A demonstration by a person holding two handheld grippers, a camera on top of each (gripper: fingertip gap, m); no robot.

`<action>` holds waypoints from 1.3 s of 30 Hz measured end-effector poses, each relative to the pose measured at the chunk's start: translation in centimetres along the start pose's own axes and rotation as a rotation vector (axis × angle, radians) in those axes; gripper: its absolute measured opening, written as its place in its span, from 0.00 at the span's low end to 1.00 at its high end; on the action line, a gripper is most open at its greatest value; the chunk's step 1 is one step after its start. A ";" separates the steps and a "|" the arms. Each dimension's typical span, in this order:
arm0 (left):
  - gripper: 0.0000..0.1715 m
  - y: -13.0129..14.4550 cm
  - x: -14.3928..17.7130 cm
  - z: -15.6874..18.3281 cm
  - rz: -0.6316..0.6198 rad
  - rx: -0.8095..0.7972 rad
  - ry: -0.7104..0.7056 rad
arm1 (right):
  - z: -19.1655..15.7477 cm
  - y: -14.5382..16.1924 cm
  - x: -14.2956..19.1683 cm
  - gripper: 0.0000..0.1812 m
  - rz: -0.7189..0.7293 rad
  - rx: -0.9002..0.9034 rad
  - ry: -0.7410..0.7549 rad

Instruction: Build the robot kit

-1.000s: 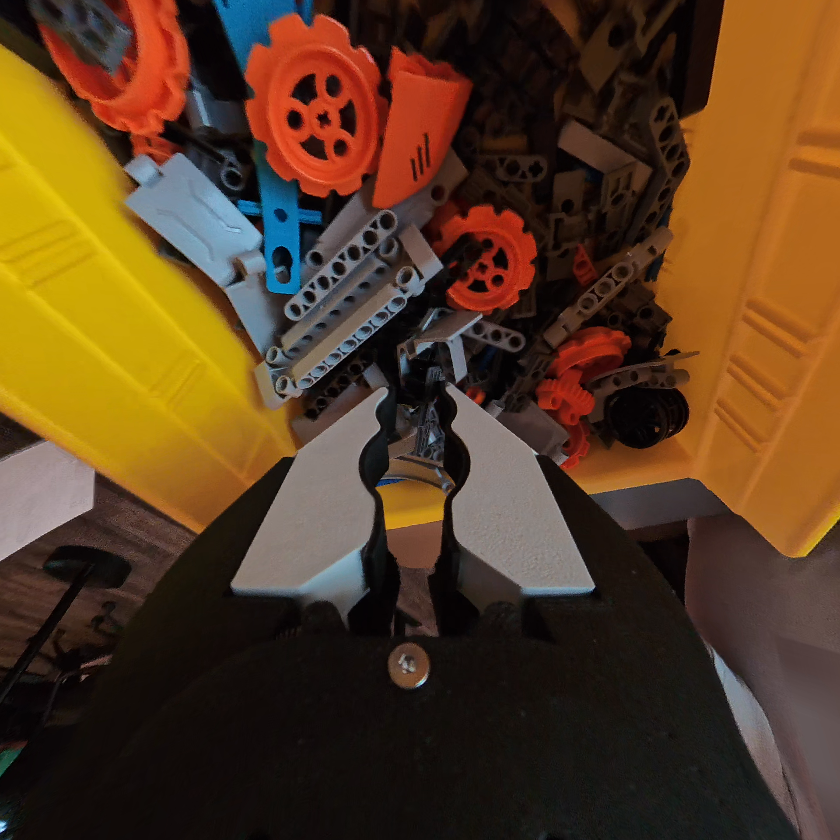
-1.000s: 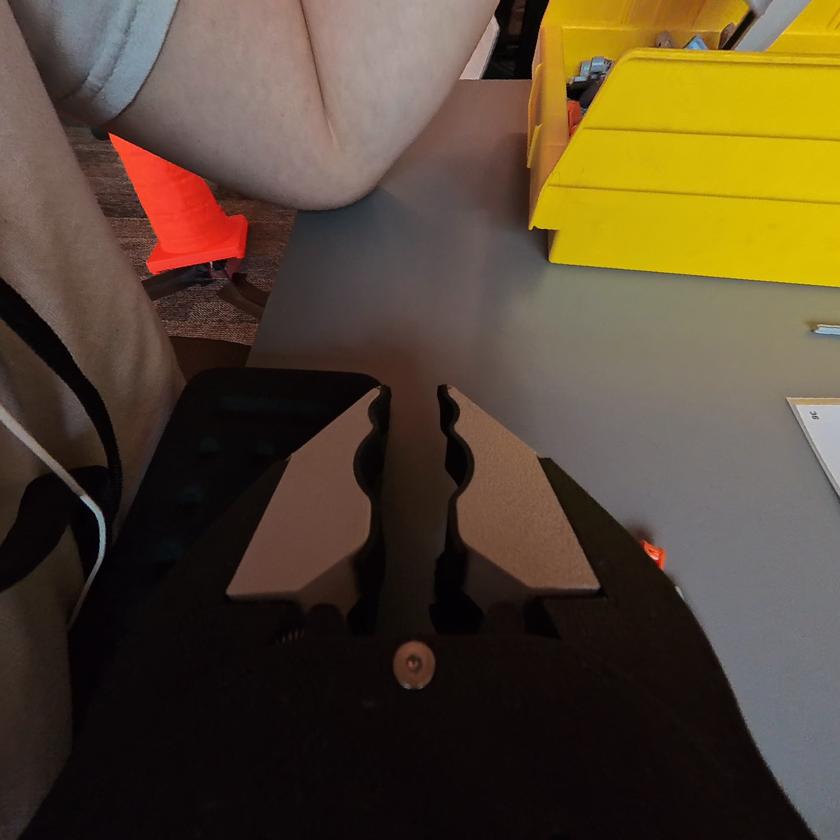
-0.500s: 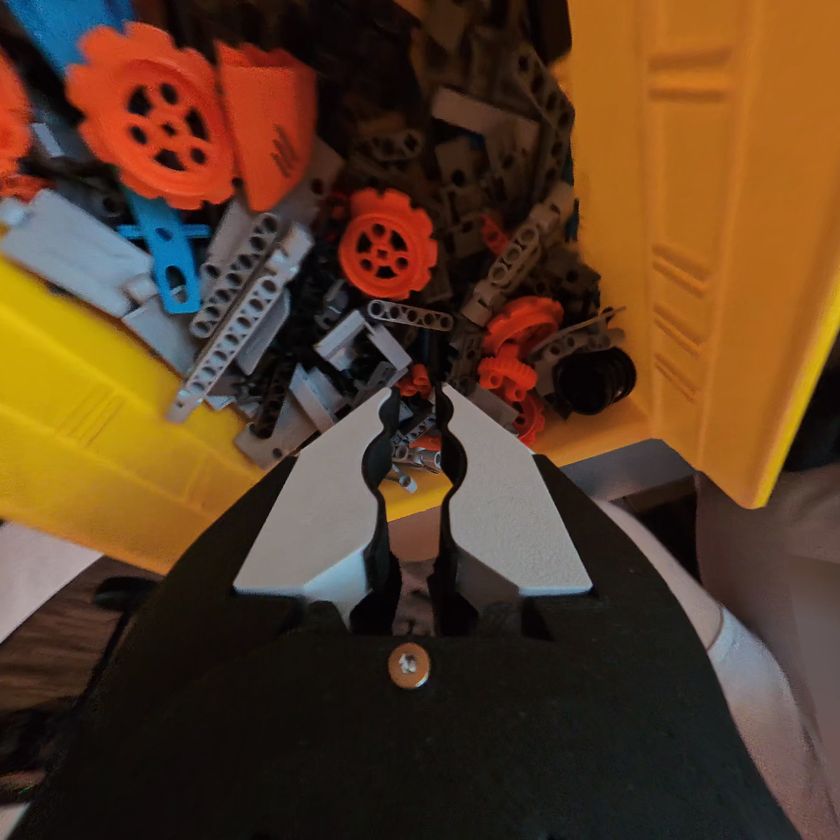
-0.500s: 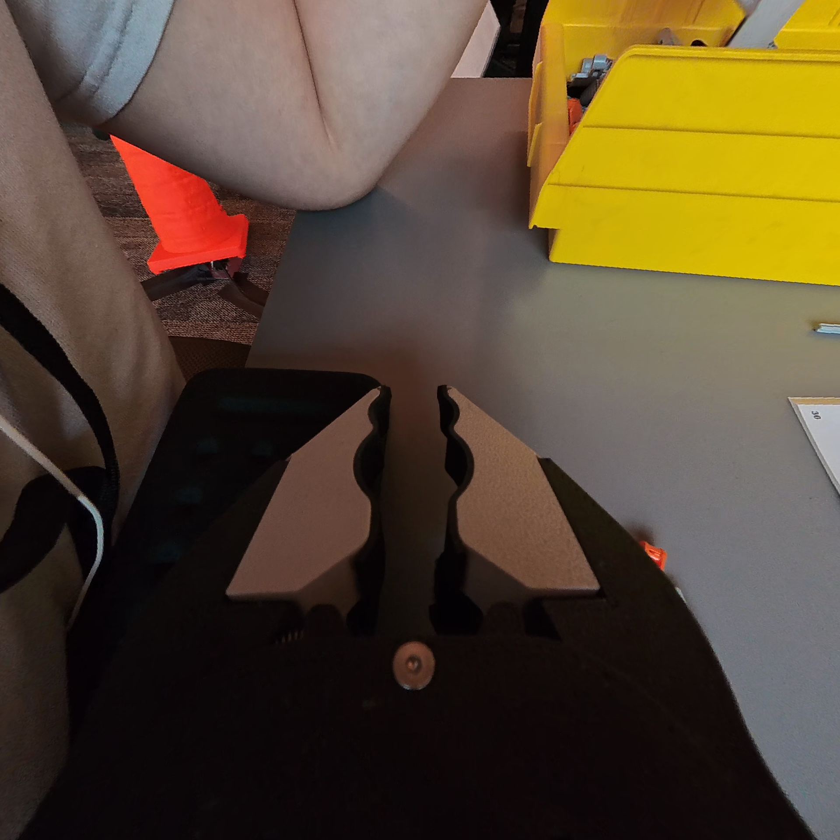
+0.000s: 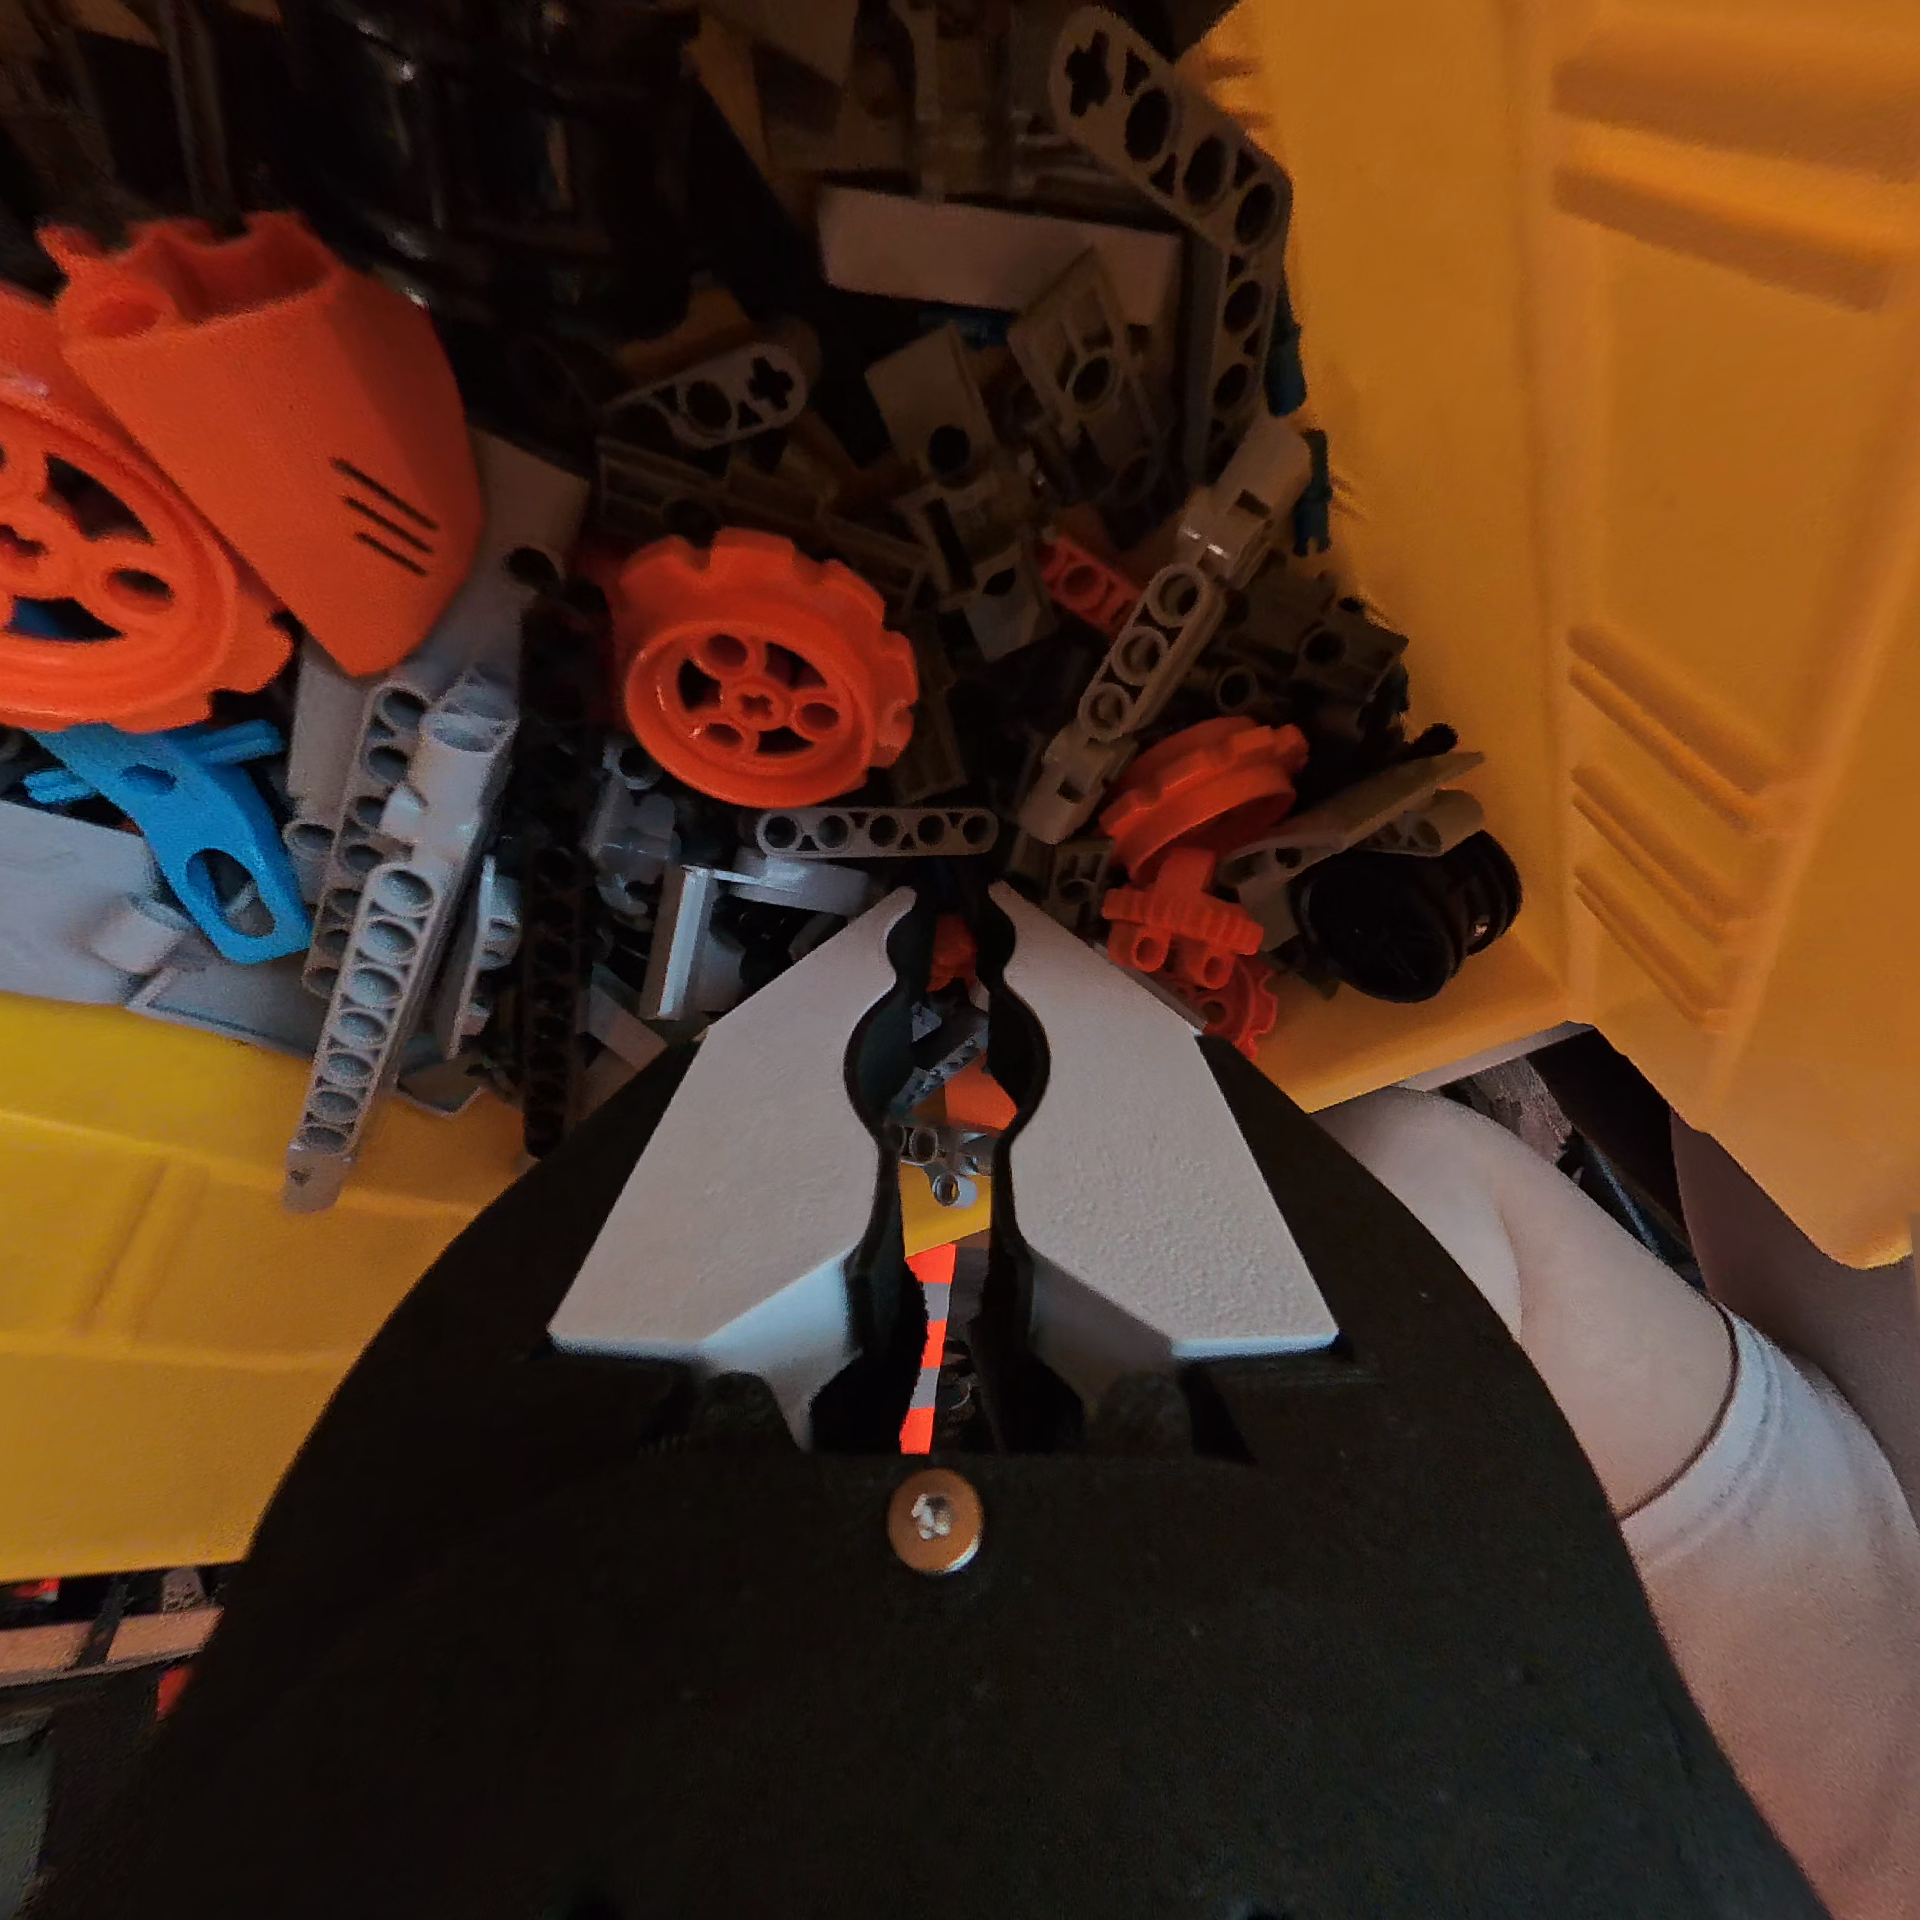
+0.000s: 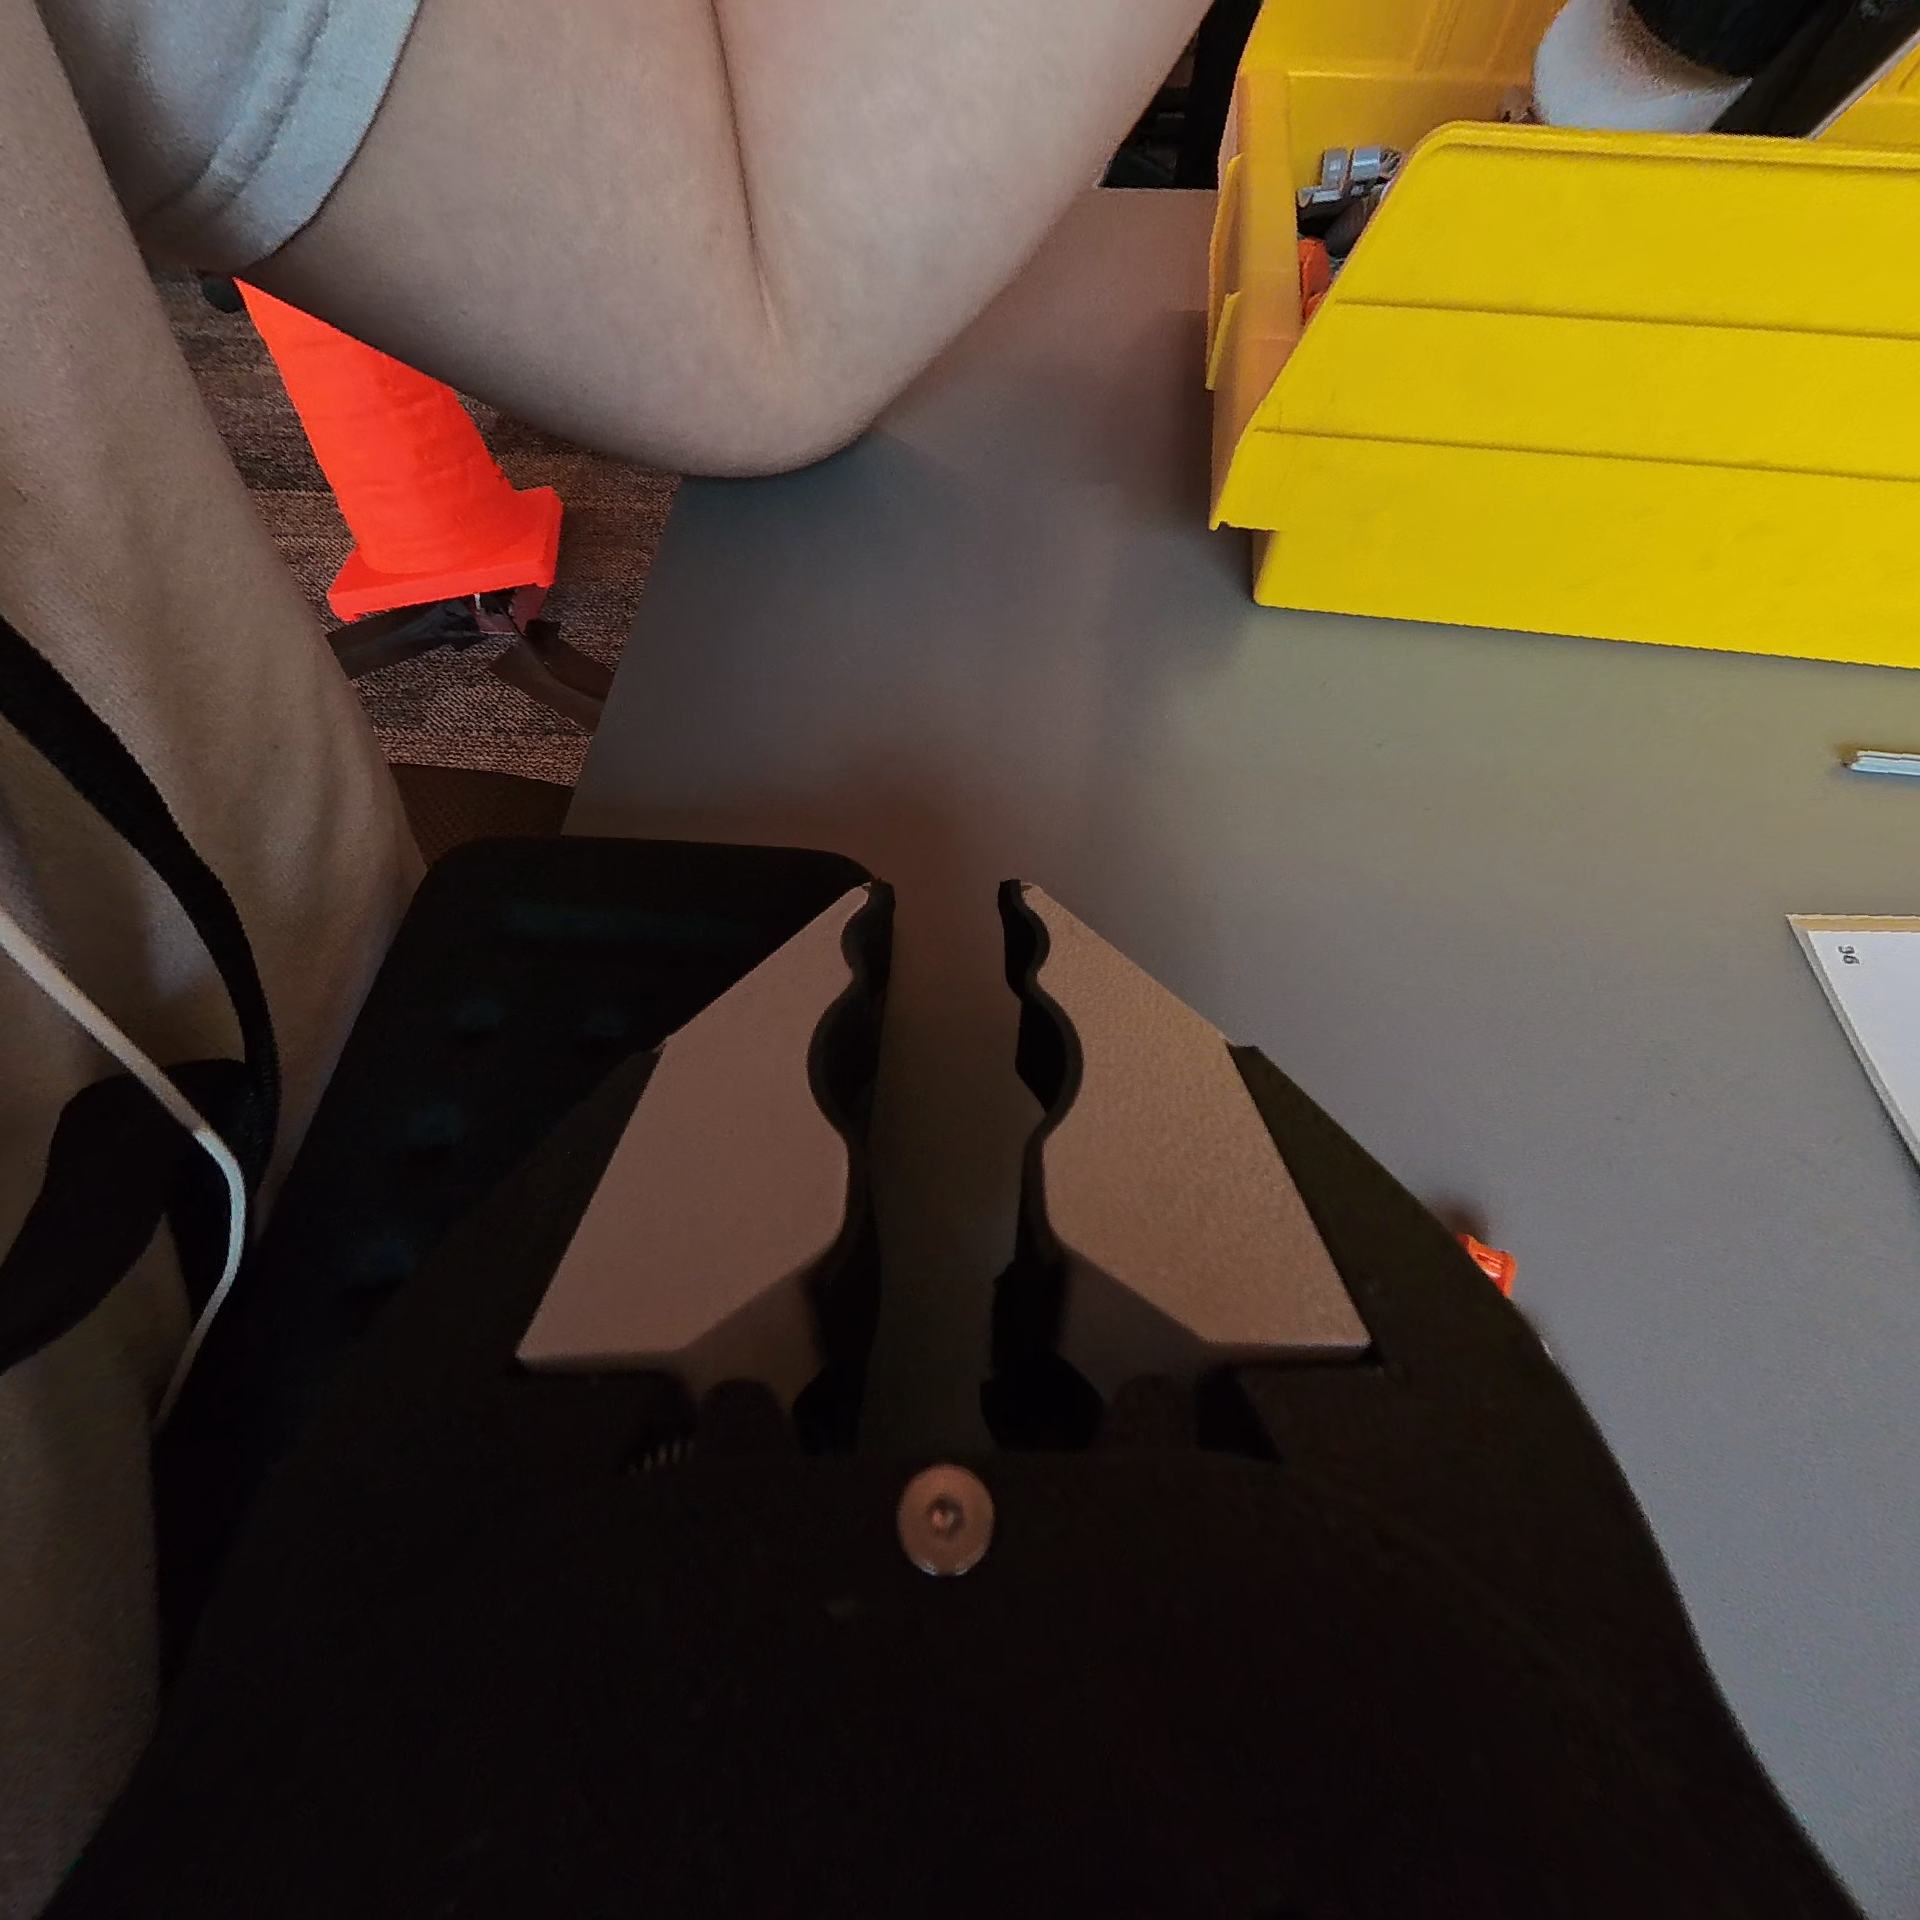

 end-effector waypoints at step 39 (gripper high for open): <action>0.01 -1.0 -0.1 0.0 -0.041 0.032 -0.096 | -0.1 0.1 0.1 0.11 -0.008 0.007 0.001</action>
Point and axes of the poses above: each gripper's, where its closed fingertips meet, x back along the fingers, y out of its underside, z = x × y across the jaws, the point moved 8 cm from there along x, back along the fingers, and after that the axes turned 7 degrees about x, right-handed, at the moved point
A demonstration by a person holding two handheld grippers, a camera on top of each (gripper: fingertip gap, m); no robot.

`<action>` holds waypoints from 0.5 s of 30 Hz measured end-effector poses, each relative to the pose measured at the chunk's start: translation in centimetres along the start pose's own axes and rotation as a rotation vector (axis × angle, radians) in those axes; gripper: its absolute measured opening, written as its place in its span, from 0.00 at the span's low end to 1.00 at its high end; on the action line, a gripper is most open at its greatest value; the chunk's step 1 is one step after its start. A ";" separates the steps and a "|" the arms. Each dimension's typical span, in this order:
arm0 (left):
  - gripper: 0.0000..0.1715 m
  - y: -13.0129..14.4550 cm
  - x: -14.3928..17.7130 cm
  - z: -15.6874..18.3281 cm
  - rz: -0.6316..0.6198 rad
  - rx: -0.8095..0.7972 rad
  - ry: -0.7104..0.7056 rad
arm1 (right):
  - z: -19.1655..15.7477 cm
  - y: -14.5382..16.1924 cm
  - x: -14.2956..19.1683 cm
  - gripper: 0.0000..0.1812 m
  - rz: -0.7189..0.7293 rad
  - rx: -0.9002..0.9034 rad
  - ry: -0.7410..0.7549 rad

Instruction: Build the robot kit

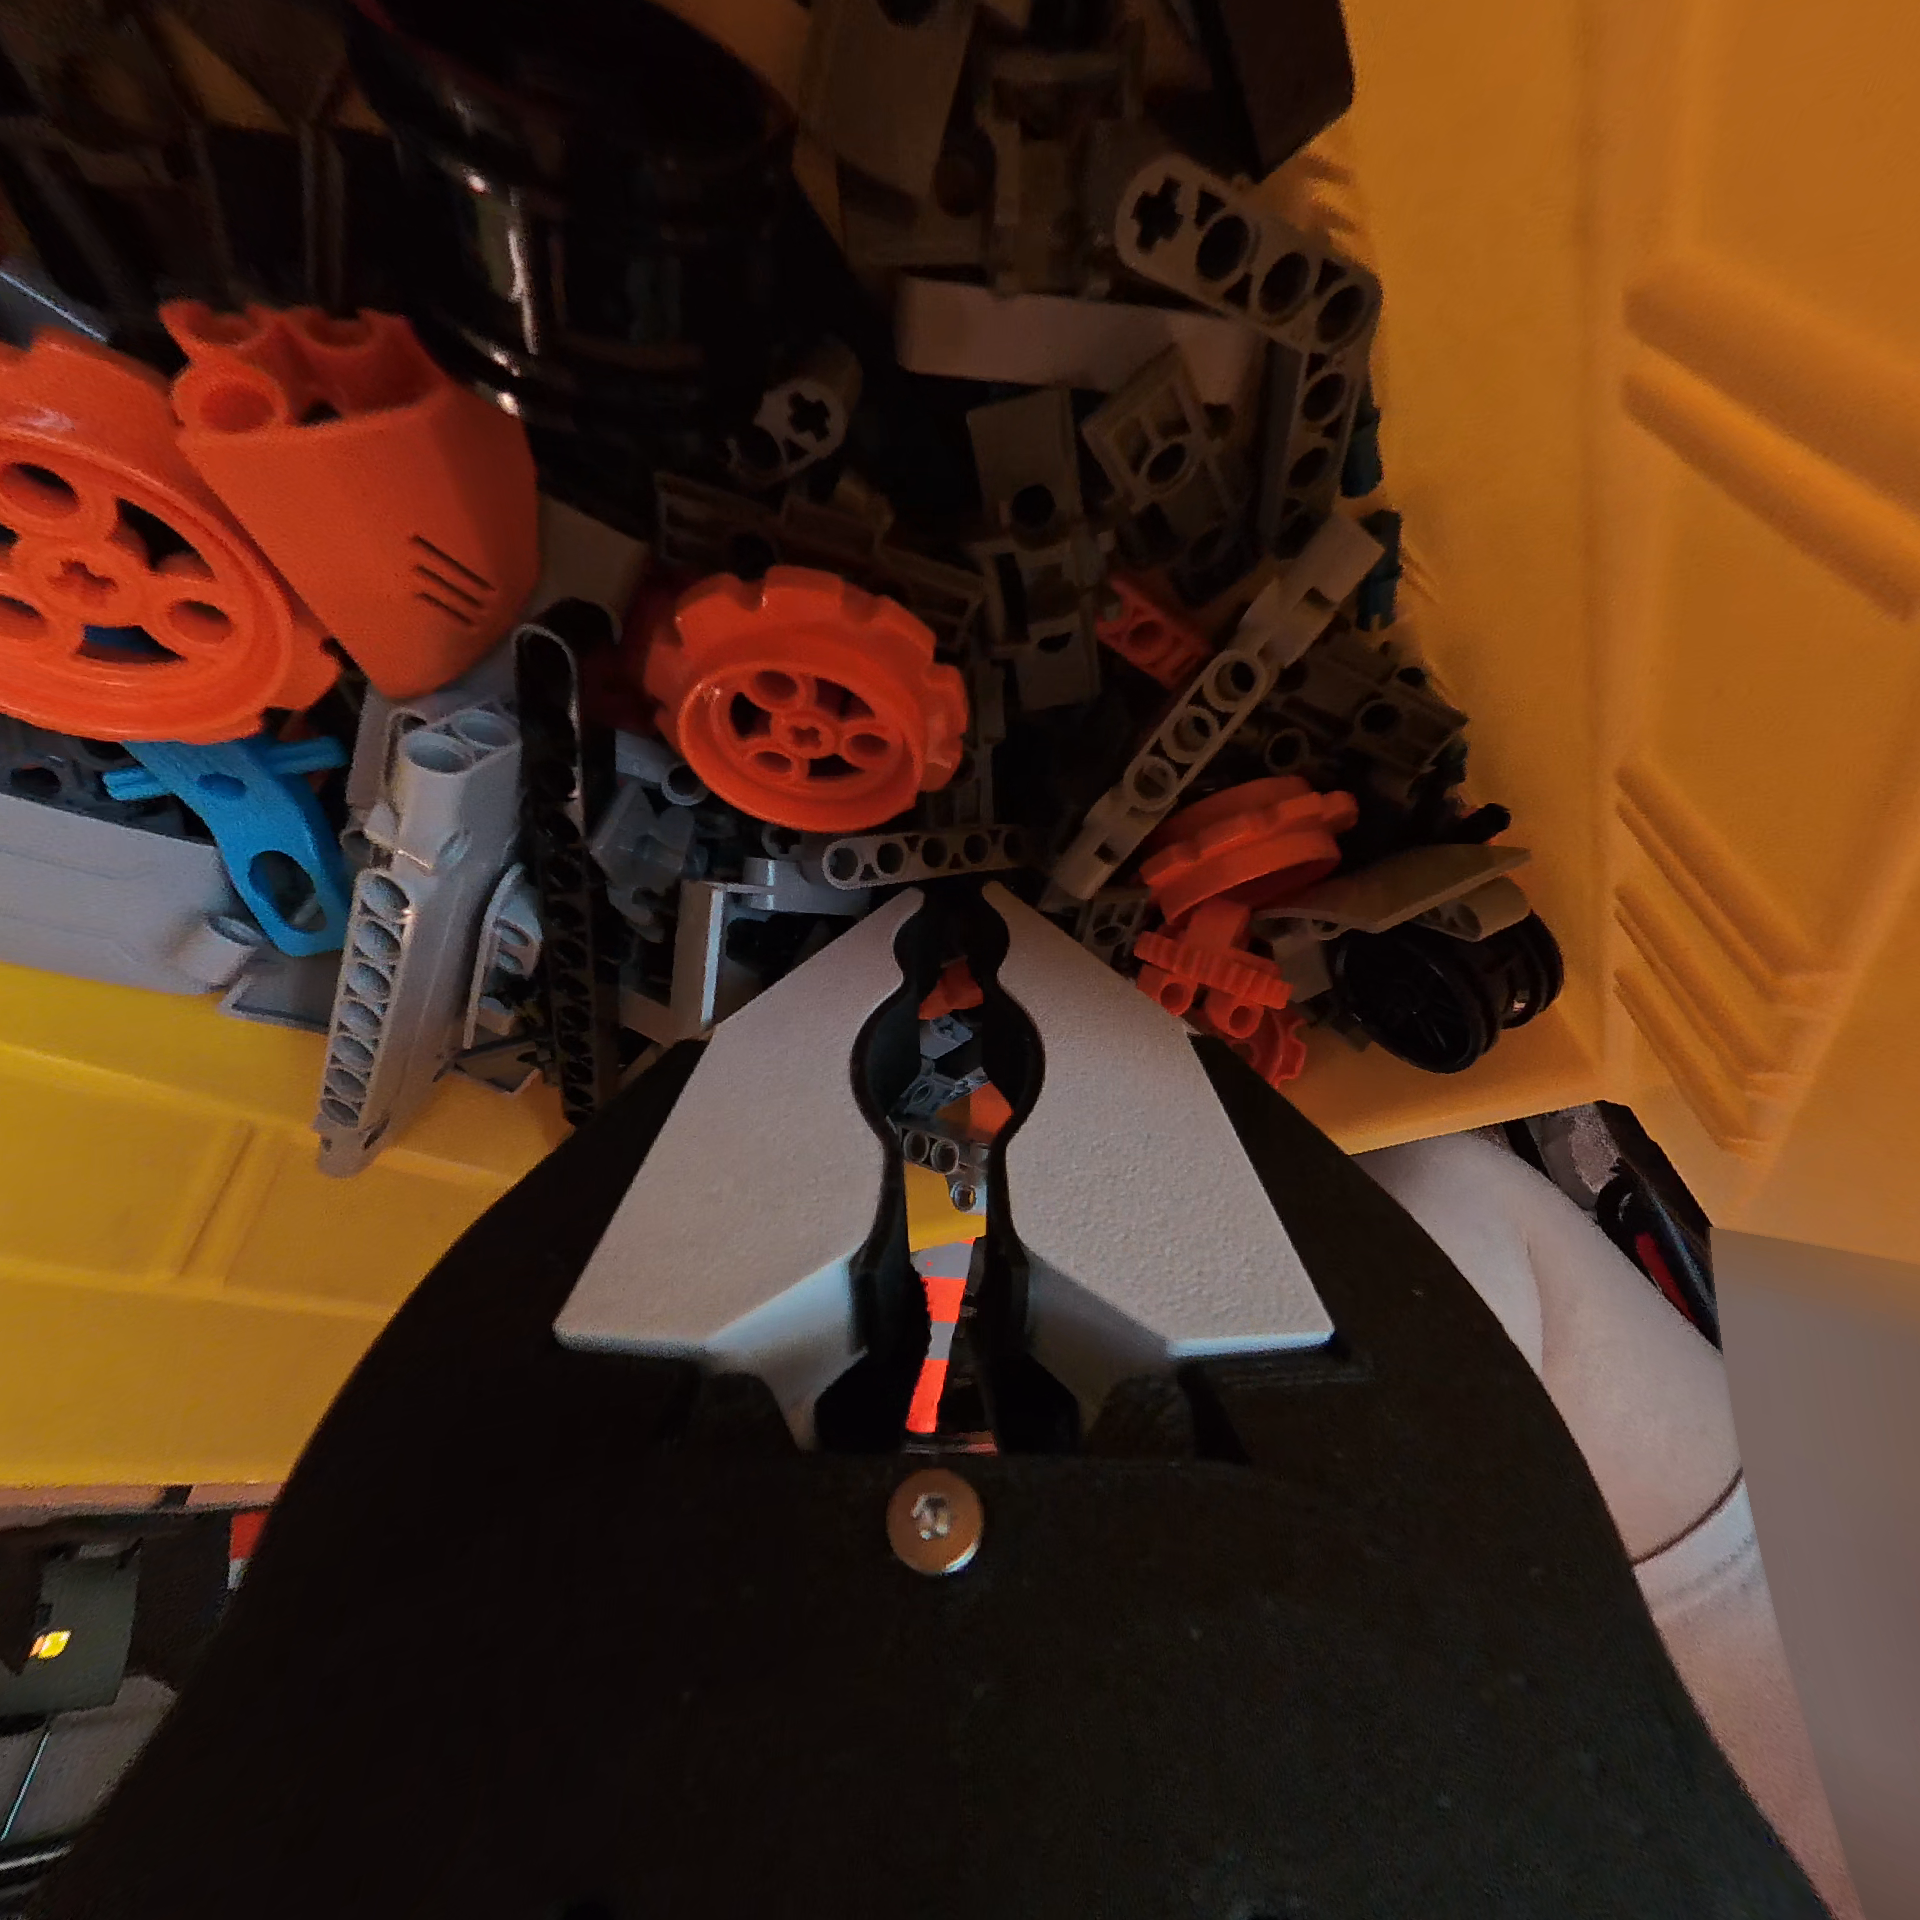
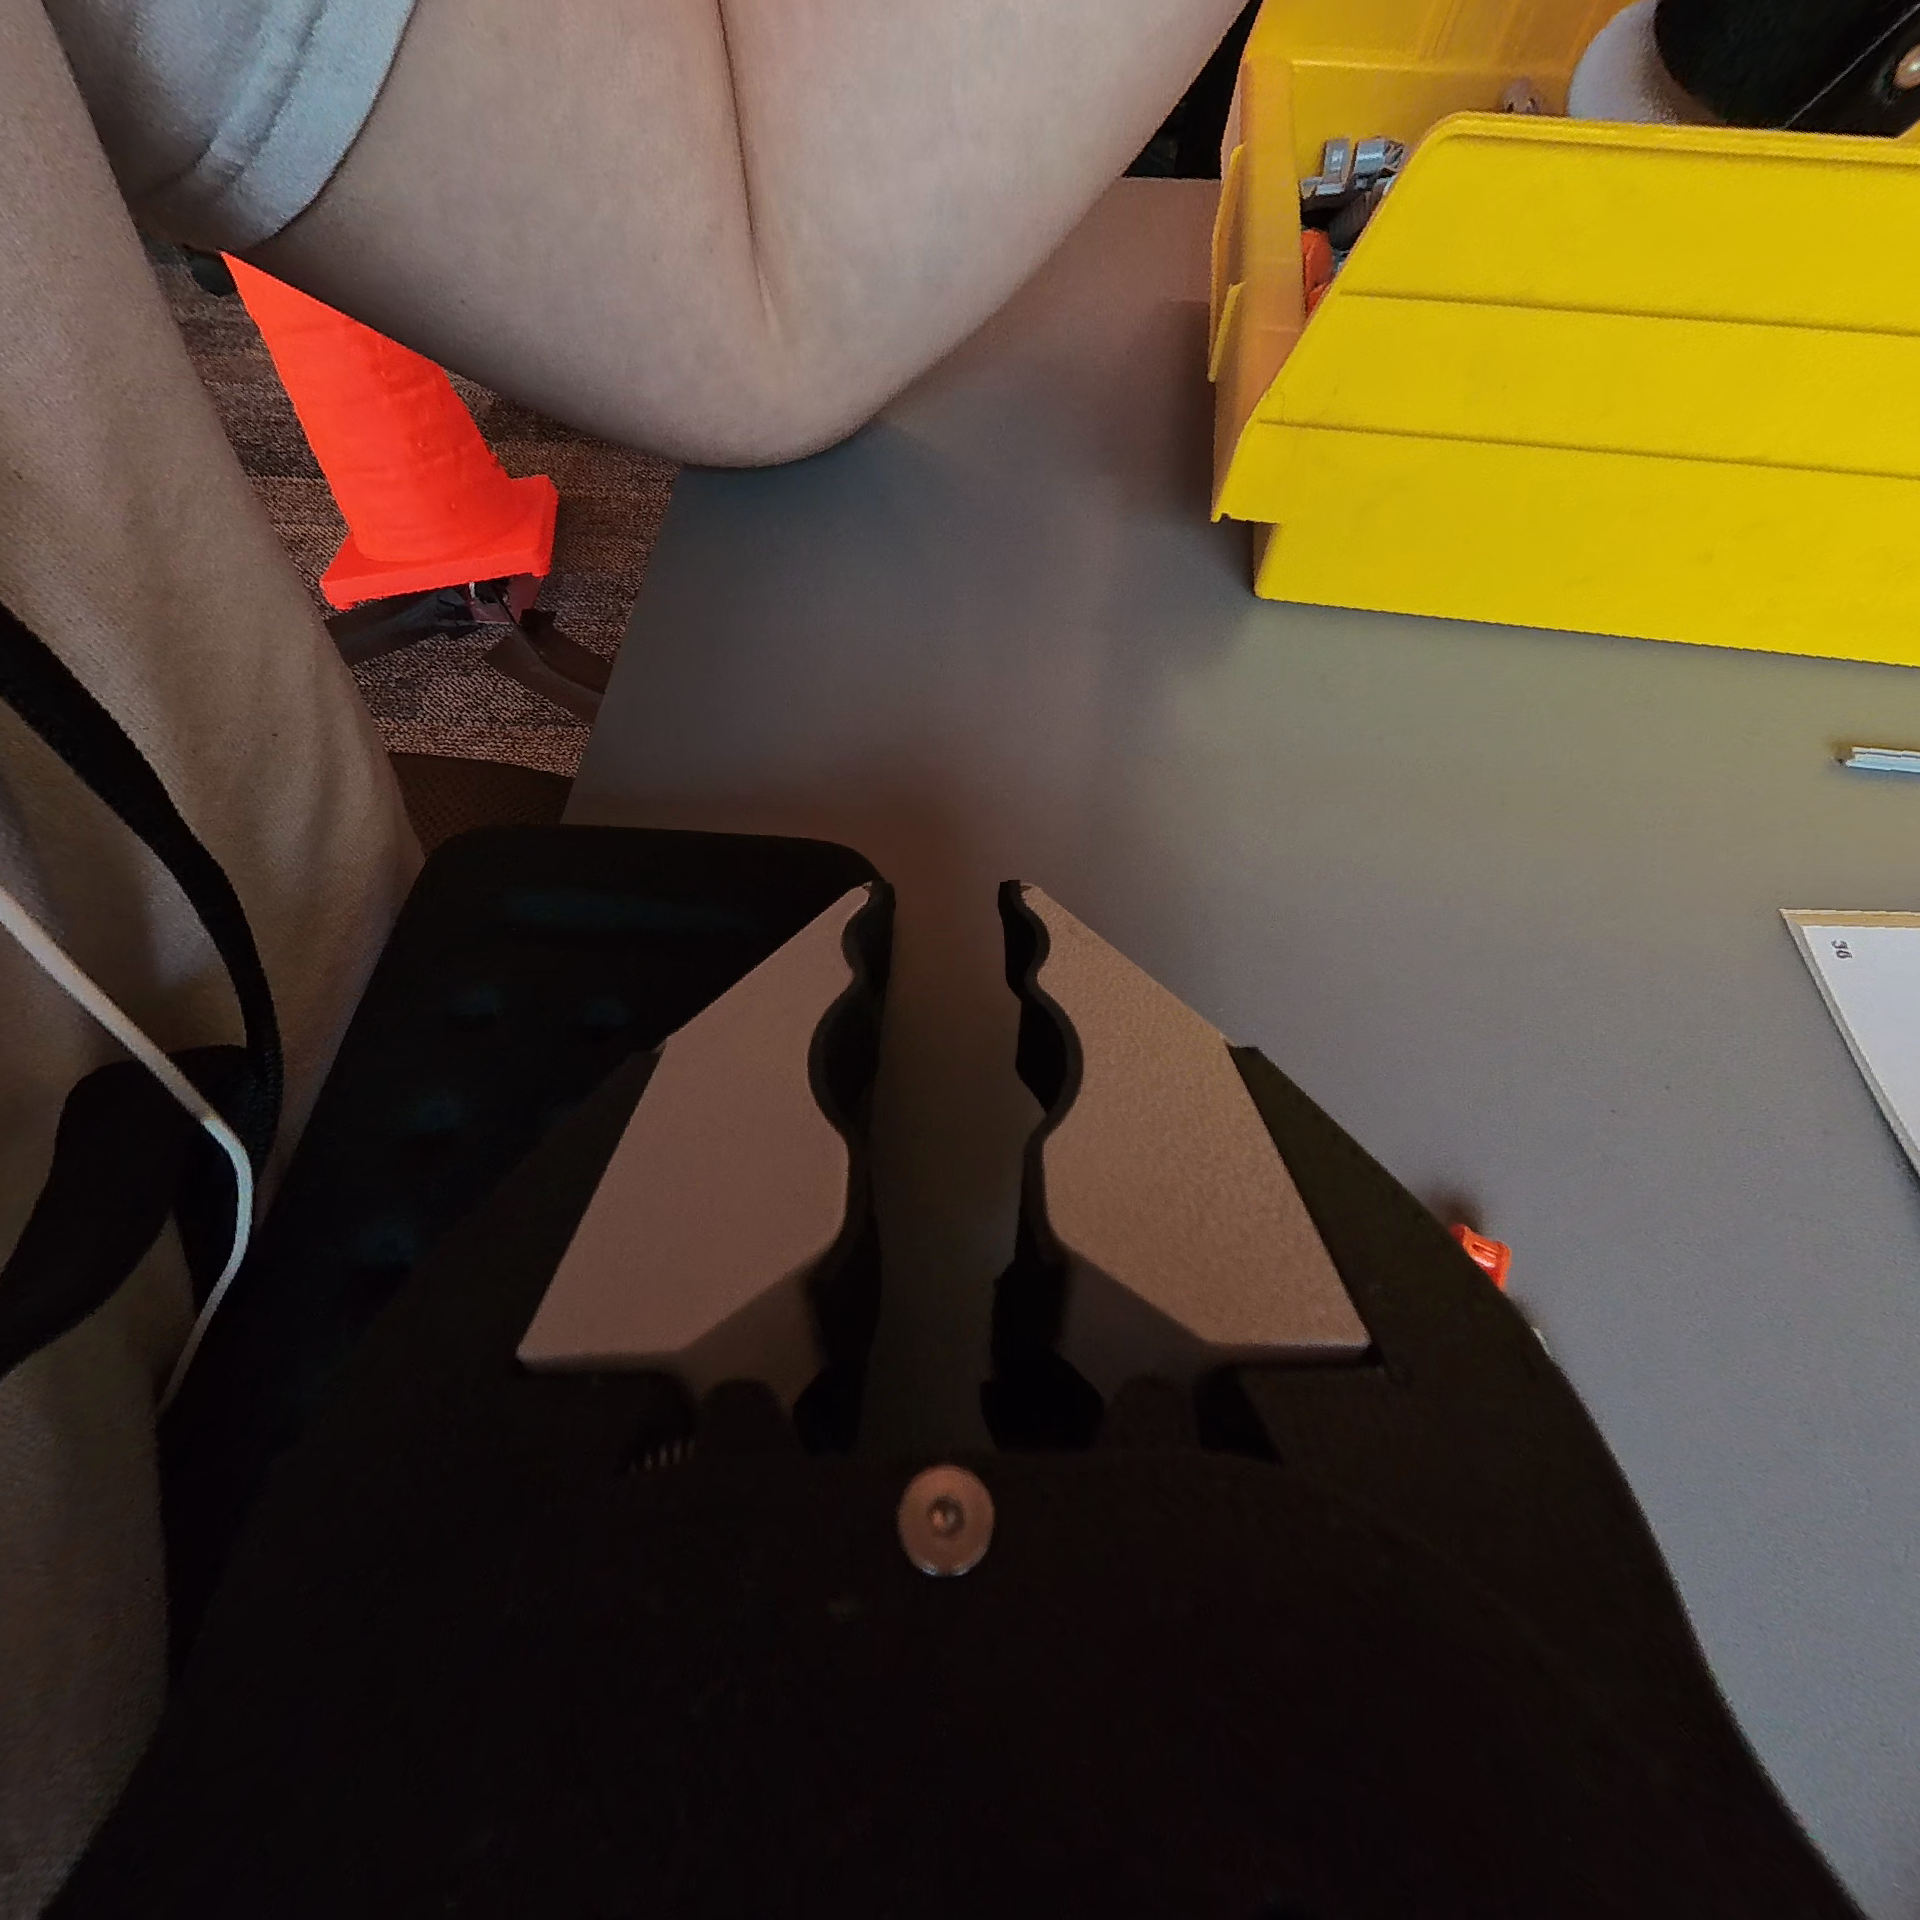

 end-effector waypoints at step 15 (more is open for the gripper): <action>0.00 0.0 -0.3 0.0 -0.031 0.046 -0.052 | 0.0 0.0 0.1 0.11 -0.005 0.007 0.002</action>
Point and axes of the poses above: each gripper's, where its closed fingertips meet, x back along the fingers, y out of its underside, z = x × y across the jaws, the point moved 8 cm from there along x, back along the fingers, and after that the axes turned 7 degrees about x, right-handed, at the moved point
